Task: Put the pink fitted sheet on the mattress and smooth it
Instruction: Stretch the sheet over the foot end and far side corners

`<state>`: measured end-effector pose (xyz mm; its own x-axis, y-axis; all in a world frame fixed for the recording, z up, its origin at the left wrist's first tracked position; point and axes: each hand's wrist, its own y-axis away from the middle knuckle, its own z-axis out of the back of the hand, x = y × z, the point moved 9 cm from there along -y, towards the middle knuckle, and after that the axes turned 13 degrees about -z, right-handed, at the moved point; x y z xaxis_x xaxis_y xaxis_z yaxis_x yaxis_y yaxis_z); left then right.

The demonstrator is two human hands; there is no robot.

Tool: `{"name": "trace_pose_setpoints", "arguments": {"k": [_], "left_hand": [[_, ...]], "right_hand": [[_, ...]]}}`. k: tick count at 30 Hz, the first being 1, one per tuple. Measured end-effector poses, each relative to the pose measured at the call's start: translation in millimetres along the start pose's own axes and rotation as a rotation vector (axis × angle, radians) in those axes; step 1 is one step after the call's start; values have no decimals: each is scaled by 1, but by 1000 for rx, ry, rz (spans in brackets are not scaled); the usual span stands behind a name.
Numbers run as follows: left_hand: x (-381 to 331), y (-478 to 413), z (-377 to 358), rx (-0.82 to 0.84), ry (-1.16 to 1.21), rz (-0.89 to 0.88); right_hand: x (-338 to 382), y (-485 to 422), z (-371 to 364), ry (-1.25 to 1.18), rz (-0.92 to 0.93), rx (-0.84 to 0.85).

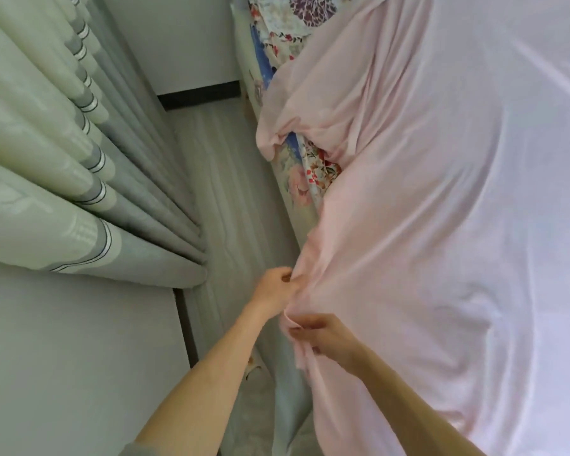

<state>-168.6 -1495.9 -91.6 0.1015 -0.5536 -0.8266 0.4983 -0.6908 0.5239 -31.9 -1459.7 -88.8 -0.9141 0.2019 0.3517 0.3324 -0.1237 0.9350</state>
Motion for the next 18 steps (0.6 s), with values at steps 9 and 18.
{"name": "trace_pose_setpoints", "arguments": {"k": [9,18], "left_hand": [[36,-9,27,-44,227,25],[0,-33,9,287,137,100]], "right_hand": [[95,-14,91,-121,-28,-761],[111,3,142,-280,24,-824]]}}
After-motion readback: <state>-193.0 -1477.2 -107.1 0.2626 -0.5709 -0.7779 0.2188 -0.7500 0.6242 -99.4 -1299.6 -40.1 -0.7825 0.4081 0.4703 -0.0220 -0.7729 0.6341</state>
